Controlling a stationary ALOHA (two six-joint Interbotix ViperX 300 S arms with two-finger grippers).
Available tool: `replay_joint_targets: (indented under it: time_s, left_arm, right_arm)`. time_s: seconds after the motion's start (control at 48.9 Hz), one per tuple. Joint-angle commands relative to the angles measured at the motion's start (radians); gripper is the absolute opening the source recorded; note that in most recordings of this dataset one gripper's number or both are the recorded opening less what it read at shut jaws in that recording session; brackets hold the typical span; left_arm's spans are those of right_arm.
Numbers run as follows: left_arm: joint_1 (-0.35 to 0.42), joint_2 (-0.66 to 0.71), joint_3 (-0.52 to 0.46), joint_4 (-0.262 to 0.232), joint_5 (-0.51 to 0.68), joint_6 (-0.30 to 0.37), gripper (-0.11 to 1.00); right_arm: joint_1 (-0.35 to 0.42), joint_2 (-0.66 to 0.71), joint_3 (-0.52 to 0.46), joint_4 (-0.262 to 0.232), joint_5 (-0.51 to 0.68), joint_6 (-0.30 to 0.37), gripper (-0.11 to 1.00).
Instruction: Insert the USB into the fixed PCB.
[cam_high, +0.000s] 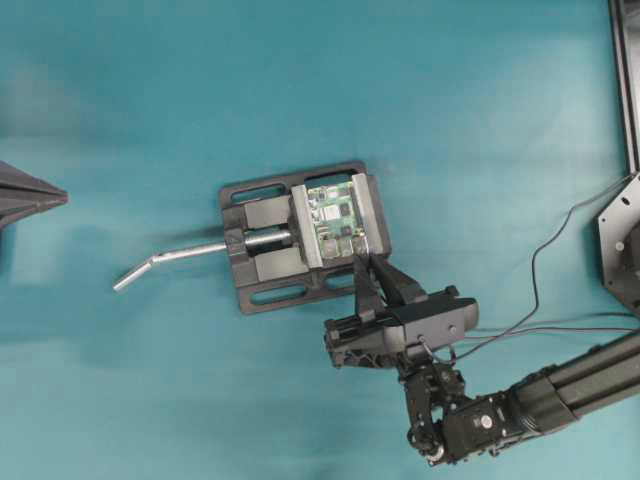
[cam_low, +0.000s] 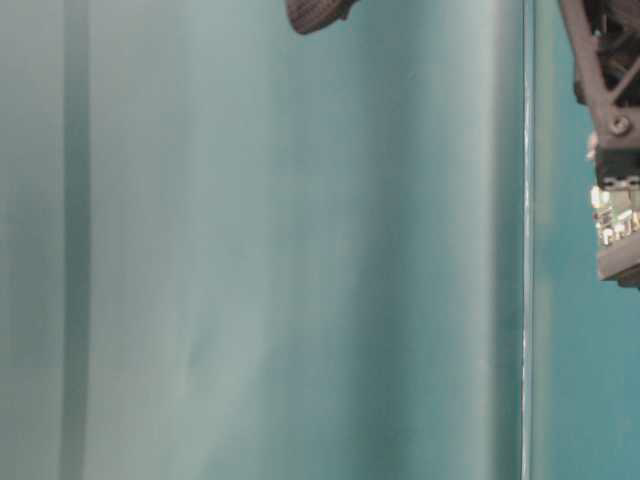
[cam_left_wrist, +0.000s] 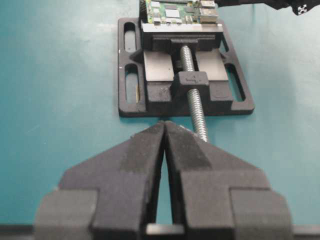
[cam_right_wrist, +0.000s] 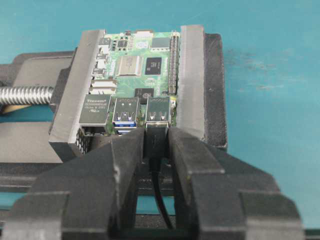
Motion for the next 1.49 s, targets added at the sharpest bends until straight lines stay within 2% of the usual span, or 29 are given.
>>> replay_joint_targets:
  time_s: [0.0, 1.208, 1.412, 1.474]
  left_arm:
    - [-0.005, 0.011, -0.029, 0.002, -0.008, -0.002, 0.04]
    - [-0.005, 0.011, -0.029, 0.003, -0.006, -0.002, 0.04]
    - [-0.005, 0.011, -0.028, 0.003, -0.008, -0.002, 0.04]
    - [-0.005, 0.011, -0.029, 0.002, -0.008, -0.002, 0.04]
  right_arm:
    - [-0.002, -0.041, -0.005, -0.005, -0.005, -0.003, 0.19]
    - [0.032, -0.06, 0.009, 0.003, 0.052, -0.02, 0.19]
    - [0.052, -0.06, 0.008, 0.005, 0.051, -0.017, 0.36]
    - [0.058, -0.06, 0.008, 0.005, 0.051, -0.017, 0.36]
